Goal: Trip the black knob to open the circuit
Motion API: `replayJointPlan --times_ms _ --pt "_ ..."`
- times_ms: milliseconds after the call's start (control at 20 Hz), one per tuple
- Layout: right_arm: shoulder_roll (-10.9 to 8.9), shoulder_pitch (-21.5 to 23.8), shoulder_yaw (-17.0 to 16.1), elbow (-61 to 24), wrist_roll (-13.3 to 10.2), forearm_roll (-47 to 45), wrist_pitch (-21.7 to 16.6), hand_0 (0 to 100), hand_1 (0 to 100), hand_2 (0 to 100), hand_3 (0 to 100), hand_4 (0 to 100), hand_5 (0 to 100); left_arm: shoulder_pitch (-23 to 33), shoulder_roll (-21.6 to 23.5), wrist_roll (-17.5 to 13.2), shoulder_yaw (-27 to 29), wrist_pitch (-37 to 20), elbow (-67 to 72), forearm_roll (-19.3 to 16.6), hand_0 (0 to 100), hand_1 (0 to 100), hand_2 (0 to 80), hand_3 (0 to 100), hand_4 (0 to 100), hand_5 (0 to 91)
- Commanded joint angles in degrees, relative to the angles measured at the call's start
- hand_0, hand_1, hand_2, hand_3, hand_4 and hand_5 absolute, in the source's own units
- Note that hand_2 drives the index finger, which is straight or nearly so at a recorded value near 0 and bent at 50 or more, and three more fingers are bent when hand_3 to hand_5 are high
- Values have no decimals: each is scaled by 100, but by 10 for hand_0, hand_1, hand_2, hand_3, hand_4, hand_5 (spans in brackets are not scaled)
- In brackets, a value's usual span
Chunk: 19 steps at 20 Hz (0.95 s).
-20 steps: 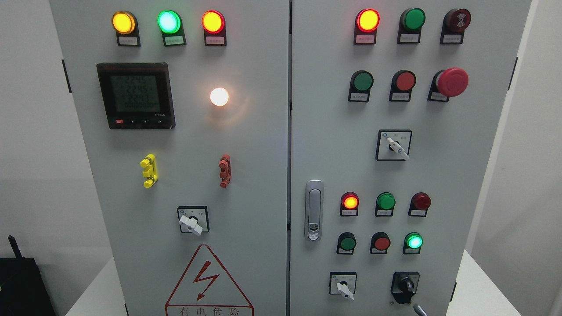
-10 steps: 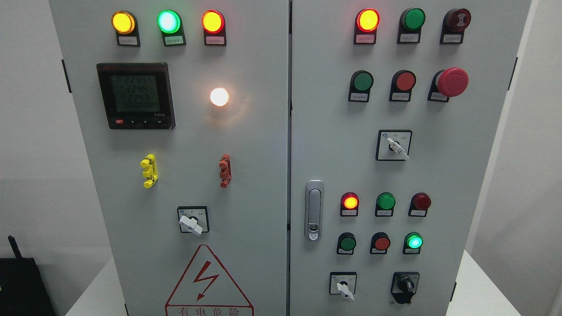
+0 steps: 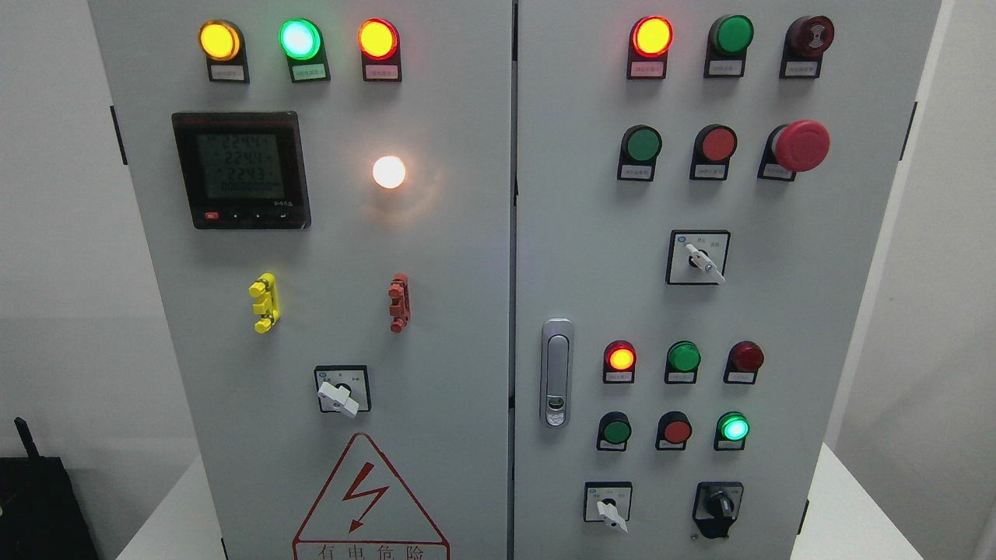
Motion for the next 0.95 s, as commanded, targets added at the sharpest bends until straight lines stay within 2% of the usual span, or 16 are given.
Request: replayJointPlan --times_ms 0,902 --pt "-20 2 7 -179 49 -19 -97 0 0 0 0 0 0 -12 1 -2 14 -20 0 14 120 389 0 0 0 0" --pt "-20 11 60 -144 49 -54 -79 0 0 0 0 0 0 -12 1 -2 14 -20 0 14 120 389 0 0 0 0"
